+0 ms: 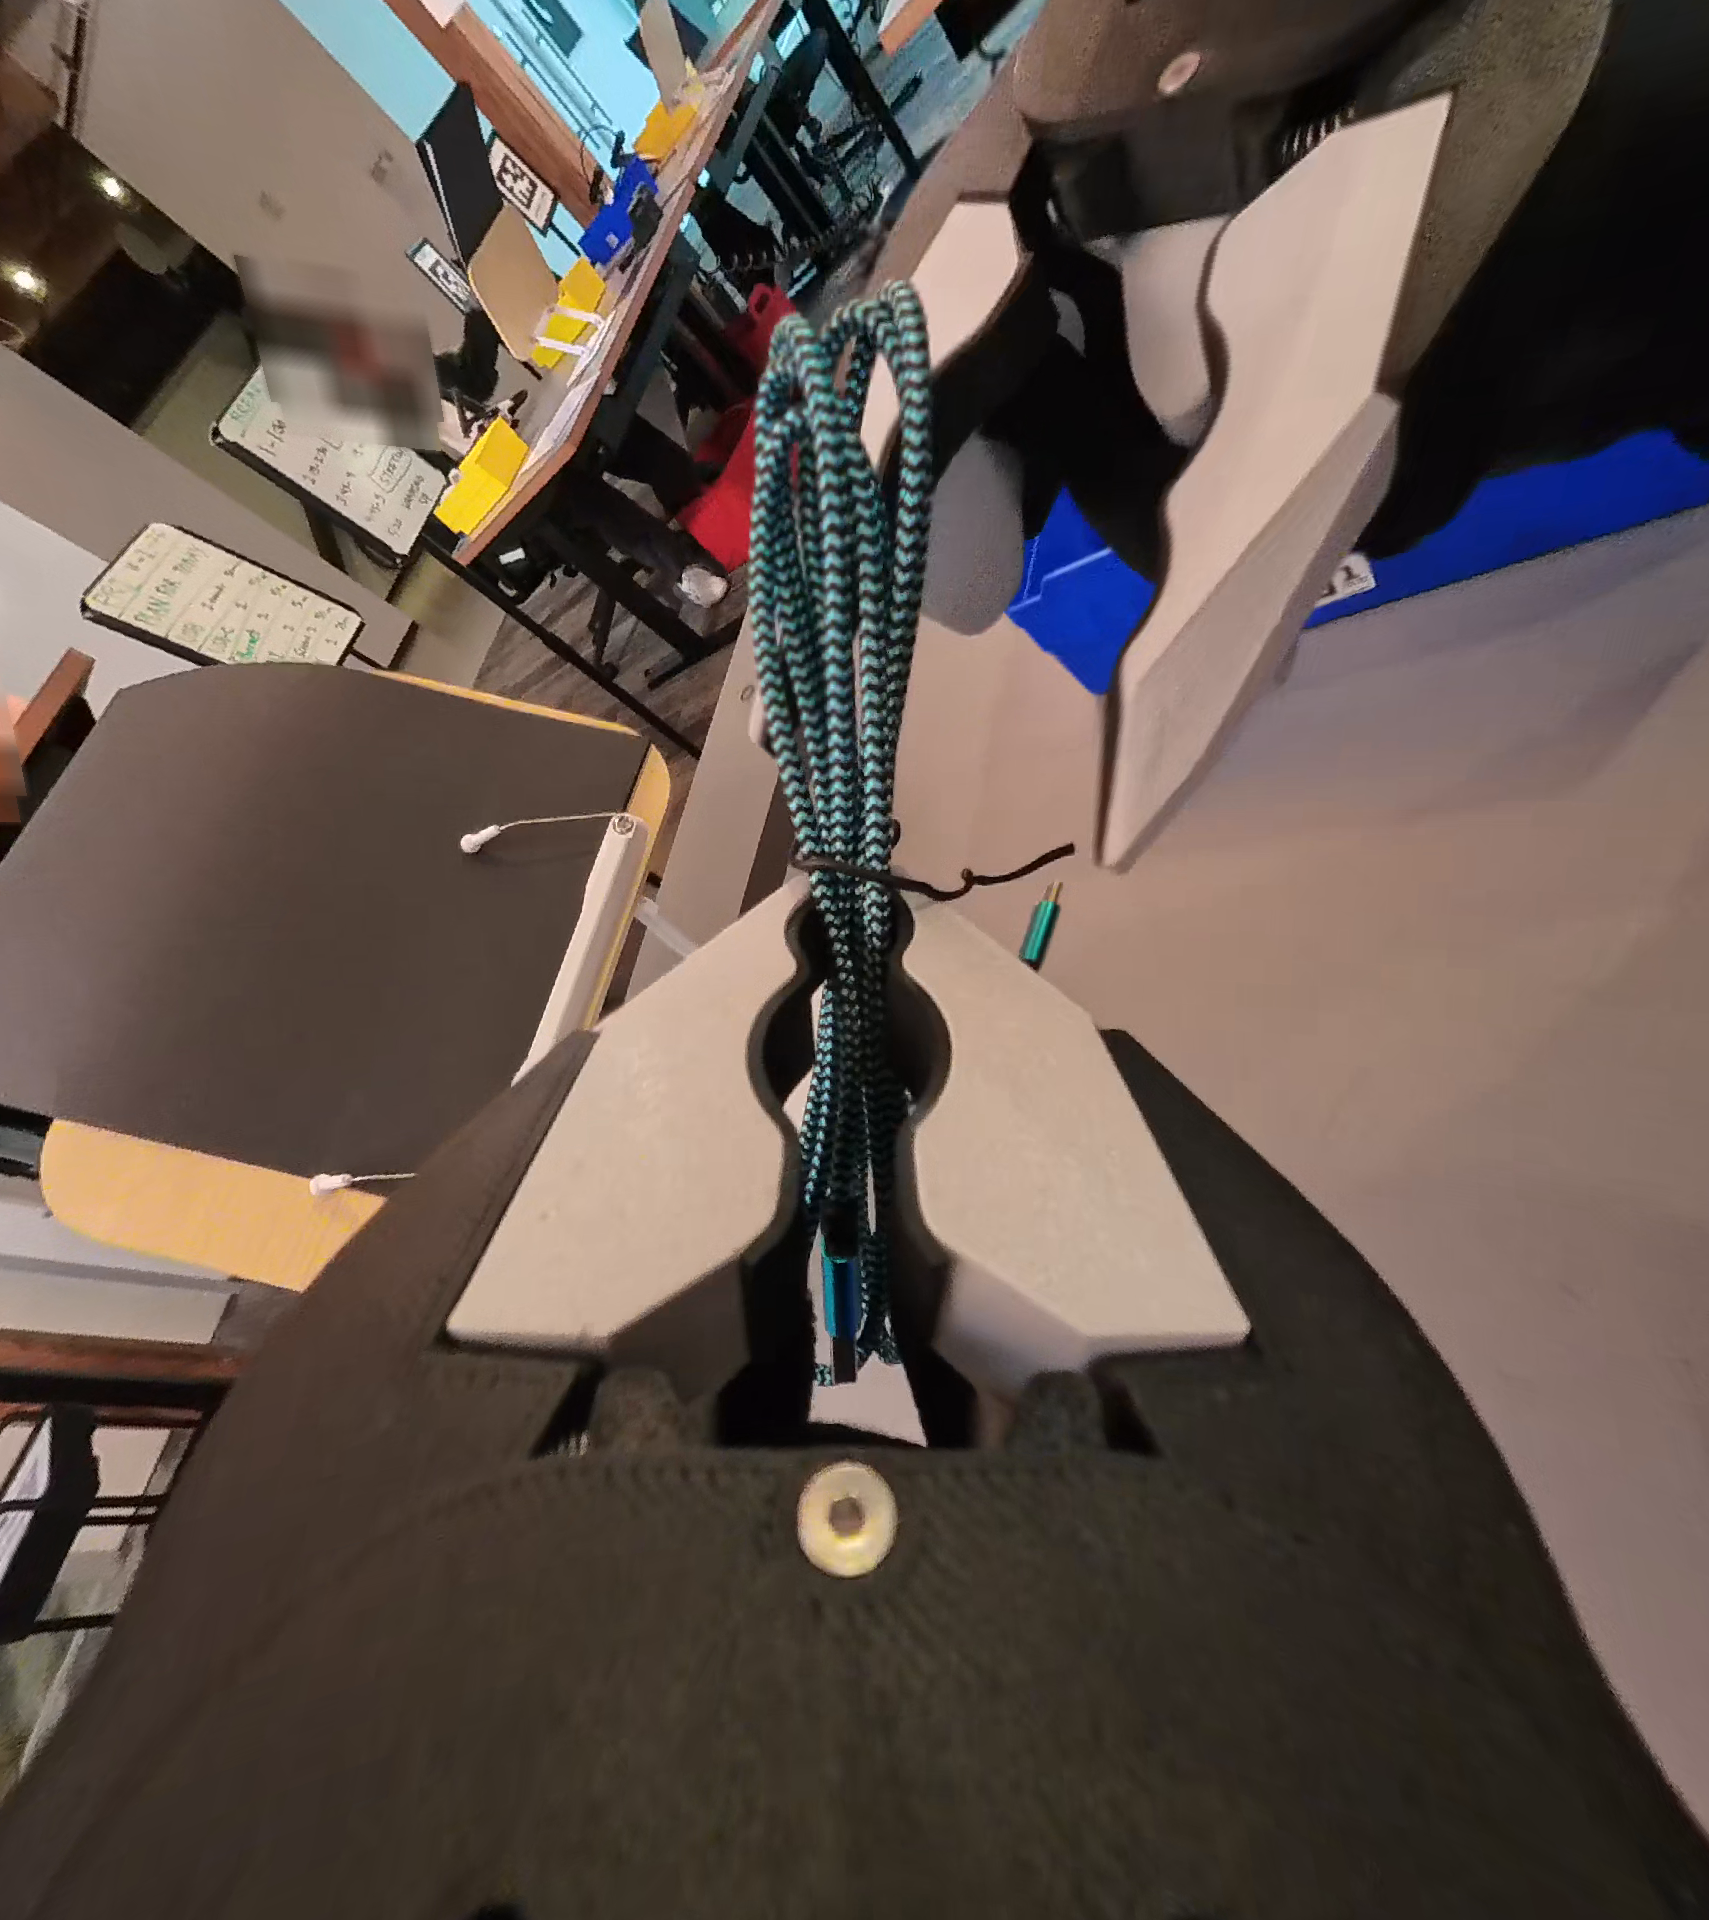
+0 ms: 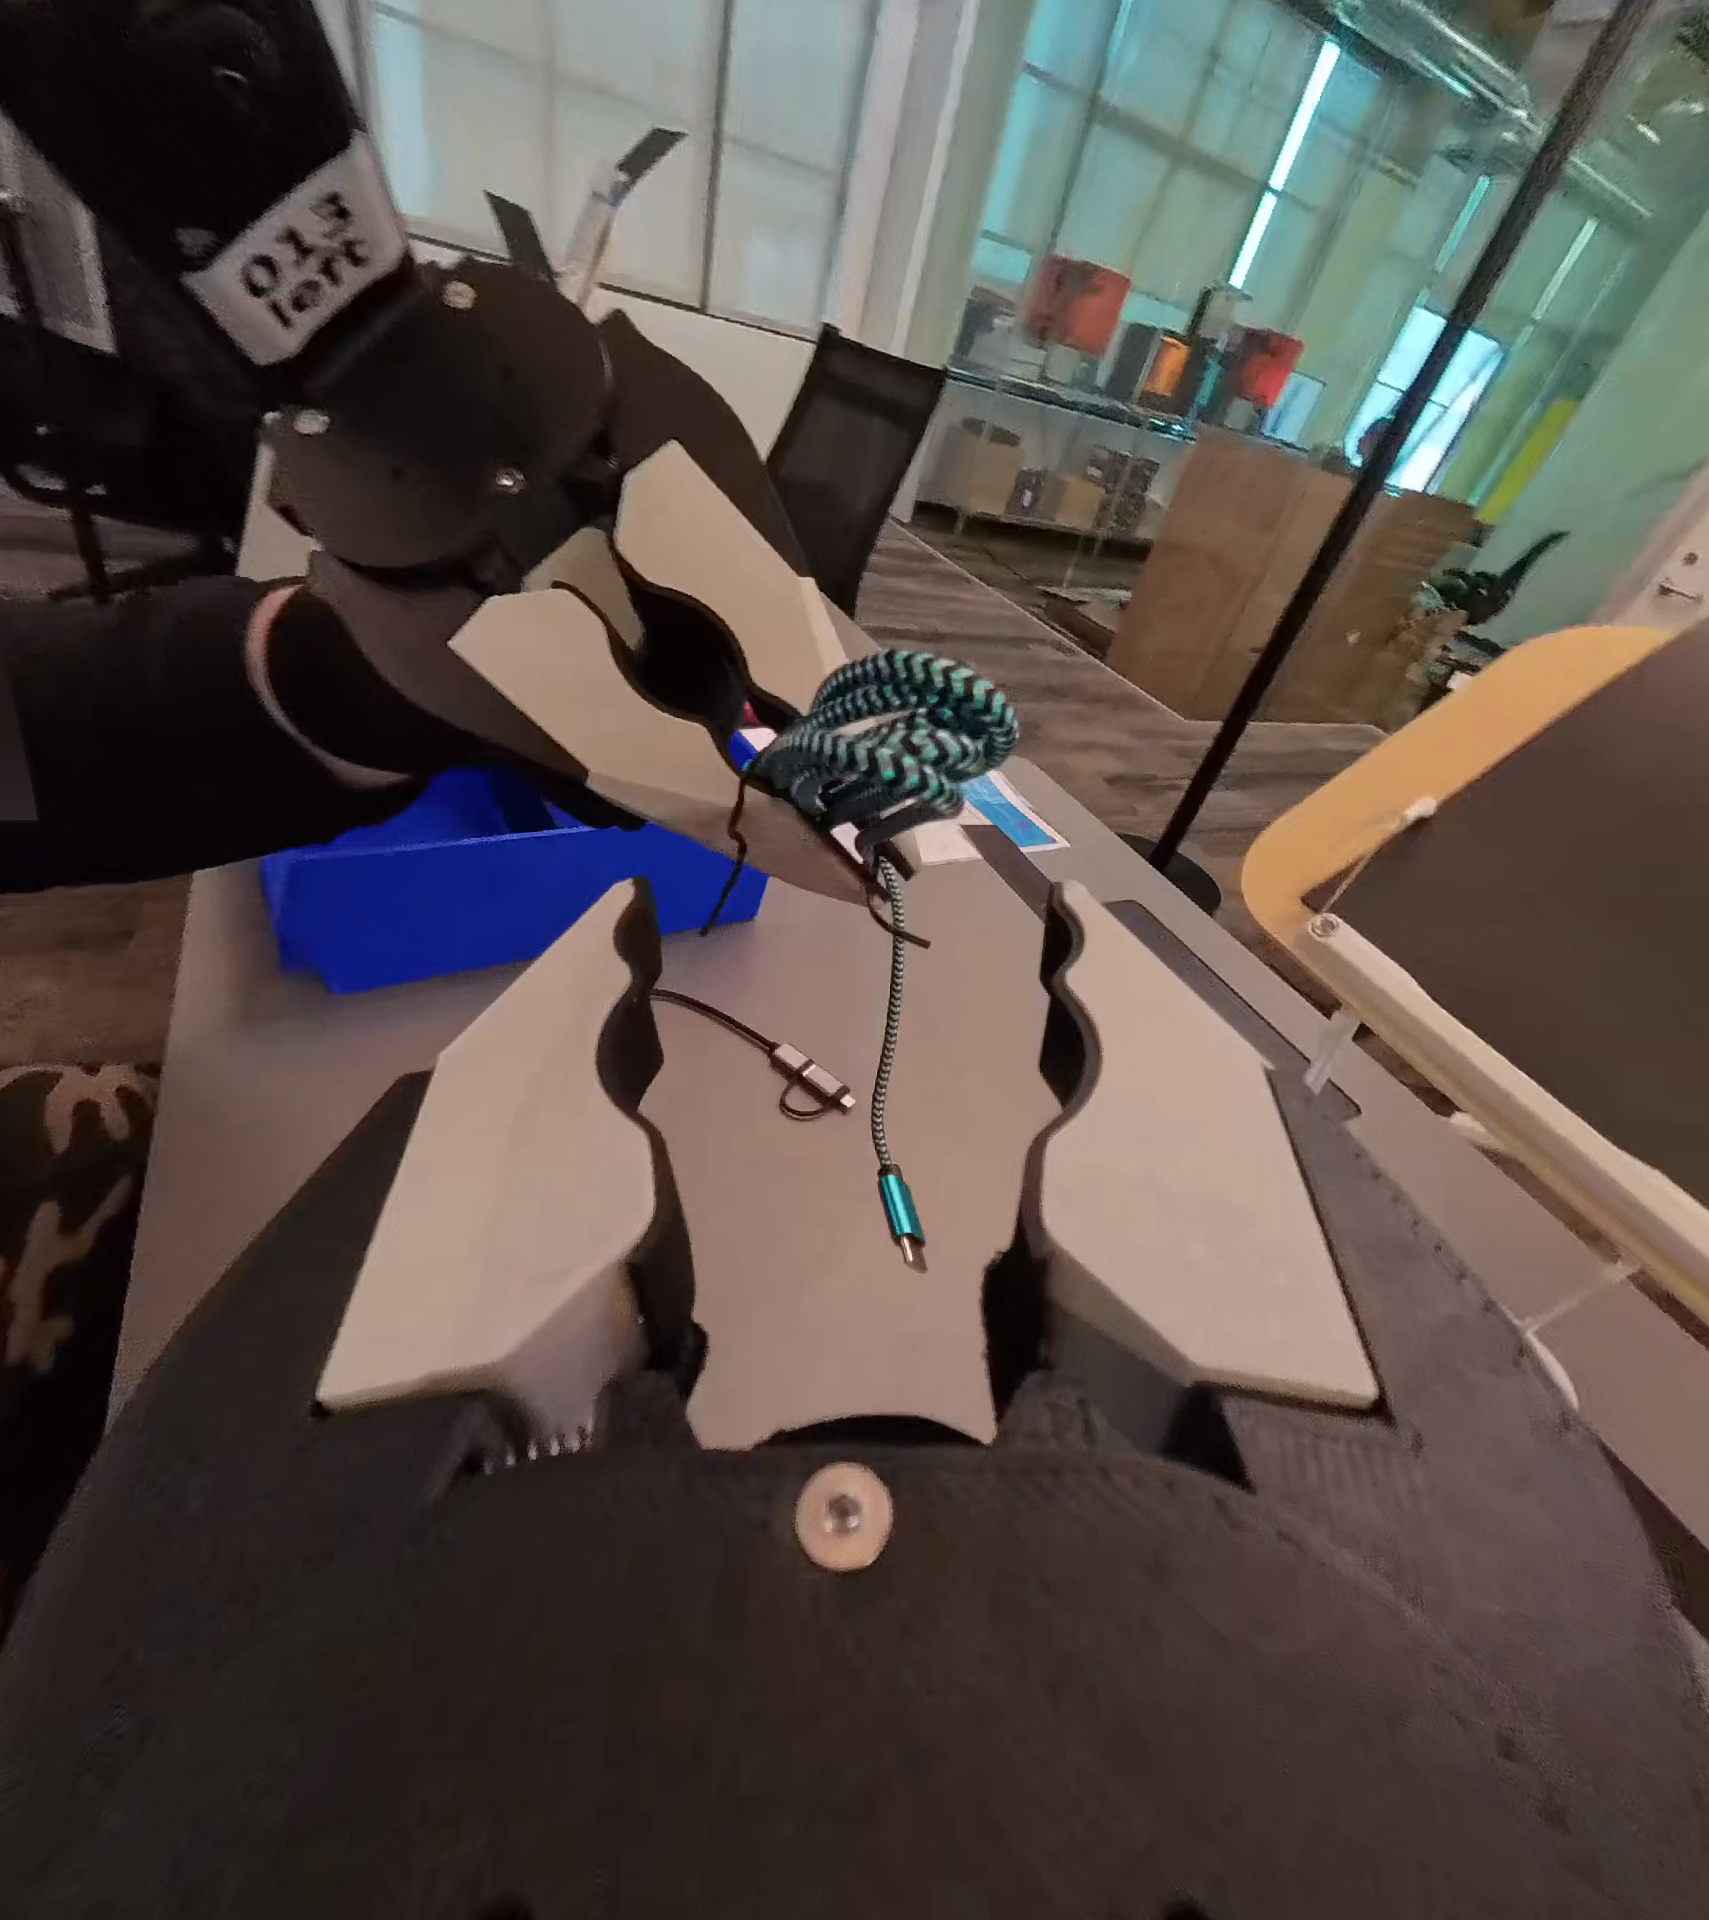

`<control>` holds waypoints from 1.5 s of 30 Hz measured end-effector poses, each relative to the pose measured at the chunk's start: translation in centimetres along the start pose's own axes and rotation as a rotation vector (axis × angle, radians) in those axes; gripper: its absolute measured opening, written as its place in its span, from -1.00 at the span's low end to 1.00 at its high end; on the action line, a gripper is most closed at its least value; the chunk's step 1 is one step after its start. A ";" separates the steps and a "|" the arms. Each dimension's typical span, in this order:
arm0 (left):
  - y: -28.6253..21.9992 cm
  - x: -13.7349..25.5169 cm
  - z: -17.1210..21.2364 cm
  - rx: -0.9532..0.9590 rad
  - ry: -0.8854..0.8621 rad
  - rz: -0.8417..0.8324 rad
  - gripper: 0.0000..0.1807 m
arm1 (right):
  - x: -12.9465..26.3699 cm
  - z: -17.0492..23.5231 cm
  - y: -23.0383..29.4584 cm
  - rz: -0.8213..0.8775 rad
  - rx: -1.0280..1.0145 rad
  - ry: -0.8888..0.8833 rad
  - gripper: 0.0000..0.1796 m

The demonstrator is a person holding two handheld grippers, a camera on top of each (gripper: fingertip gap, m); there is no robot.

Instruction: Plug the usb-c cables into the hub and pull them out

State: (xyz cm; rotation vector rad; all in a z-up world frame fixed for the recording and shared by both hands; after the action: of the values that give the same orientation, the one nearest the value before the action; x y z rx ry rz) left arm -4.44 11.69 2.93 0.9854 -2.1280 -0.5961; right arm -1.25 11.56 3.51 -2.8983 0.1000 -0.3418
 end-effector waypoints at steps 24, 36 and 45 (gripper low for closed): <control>0.0 -0.7 0.4 -0.013 0.028 -0.043 -0.96 | -1.5 1.1 0.2 0.023 -0.106 0.016 -0.70; 0.4 -1.0 -0.1 -0.028 0.035 -0.097 -0.96 | -1.2 1.2 -0.5 0.137 -0.095 0.054 -0.87; 0.5 -1.2 -0.4 -0.036 0.033 -0.112 -0.96 | -0.9 1.1 -0.5 0.154 -0.081 0.052 -1.00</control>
State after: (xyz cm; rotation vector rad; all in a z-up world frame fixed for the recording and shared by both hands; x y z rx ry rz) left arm -3.84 12.84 3.02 1.0921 -2.0359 -0.6660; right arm -1.84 12.37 2.34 -2.9378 0.3506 -0.3938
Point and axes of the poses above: each gripper's, where its closed fingertips meet, x back along the fingers, z out of its underside, y = z × x across the jaws, the point moved 2 cm from there along x, back along the fingers, and after that the axes turned 7 degrees about y, right-handed, at the moved point
